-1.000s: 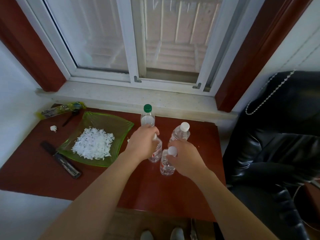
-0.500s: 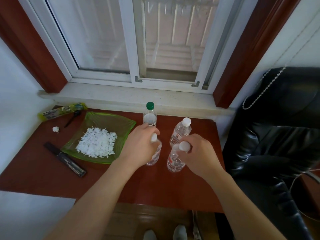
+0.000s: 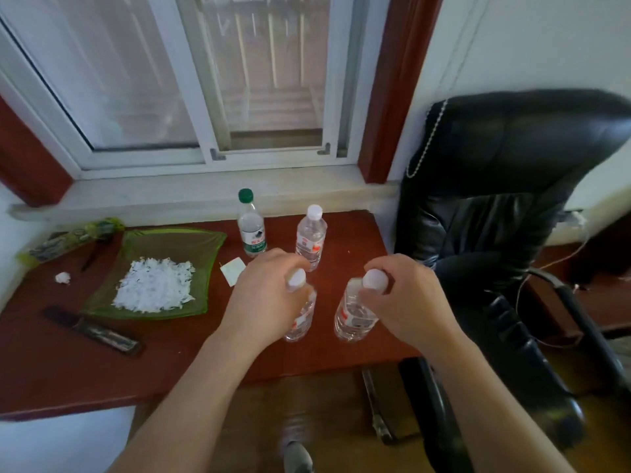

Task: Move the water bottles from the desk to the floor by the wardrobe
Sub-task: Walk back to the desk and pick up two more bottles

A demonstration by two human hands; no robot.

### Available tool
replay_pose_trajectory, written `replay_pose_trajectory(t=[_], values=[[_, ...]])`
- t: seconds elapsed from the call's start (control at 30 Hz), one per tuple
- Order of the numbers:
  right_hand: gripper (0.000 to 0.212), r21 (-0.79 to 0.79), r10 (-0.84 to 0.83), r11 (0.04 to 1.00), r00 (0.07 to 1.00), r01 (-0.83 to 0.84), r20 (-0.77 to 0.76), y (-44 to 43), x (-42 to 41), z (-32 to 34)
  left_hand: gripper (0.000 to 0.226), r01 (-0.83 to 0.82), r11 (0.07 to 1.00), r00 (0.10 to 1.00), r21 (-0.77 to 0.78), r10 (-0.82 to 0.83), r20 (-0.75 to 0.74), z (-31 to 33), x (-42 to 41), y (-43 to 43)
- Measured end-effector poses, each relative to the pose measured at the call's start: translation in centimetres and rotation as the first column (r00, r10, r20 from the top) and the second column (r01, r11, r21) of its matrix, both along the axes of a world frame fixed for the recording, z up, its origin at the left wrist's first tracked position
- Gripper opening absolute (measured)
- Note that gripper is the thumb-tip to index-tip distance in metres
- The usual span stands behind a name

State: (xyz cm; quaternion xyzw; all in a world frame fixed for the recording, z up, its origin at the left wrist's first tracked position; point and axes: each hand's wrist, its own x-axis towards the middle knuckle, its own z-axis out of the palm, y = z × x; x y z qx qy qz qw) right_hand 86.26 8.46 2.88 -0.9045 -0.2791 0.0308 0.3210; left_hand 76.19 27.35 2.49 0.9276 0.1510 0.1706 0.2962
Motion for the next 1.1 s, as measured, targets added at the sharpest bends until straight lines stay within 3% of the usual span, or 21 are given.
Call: replay_pose_trajectory(t=[0.3,0.63,0.83,0.93,1.1], values=[[0.028,0.057,-0.229,0.972,0.973,0.229,-0.004,-13.6,-5.2,1.6,0.028,0.176,0.984,0.984,0.013,-0.175,-0.025,2.3,-0.6,-11.7],[0.035,0.031,-0.503,0.864,0.864,0.503,0.007,-32.0,-14.6,3.5,0.026,0.441,0.897,0.897,-0.033,-0.44,0.047,3.3,-3.0,-29.1],[0.023,0.045,-0.695,0.719,0.719,0.694,0.005,-41.2,-20.2,3.8,0.022,0.664,0.745,0.748,-0.06,-0.663,0.042,3.9,-3.8,-39.2],[0.018,0.041,-0.782,0.622,0.623,0.782,-0.002,-44.8,-22.9,3.8,0.023,0.772,0.63,0.634,-0.077,-0.772,0.036,4.1,-3.7,-44.2],[0.026,0.038,-0.901,0.433,0.433,0.901,-0.003,-50.5,-26.6,2.9,0.025,0.901,0.419,0.425,-0.113,-0.904,0.043,3.6,-3.2,-52.3]])
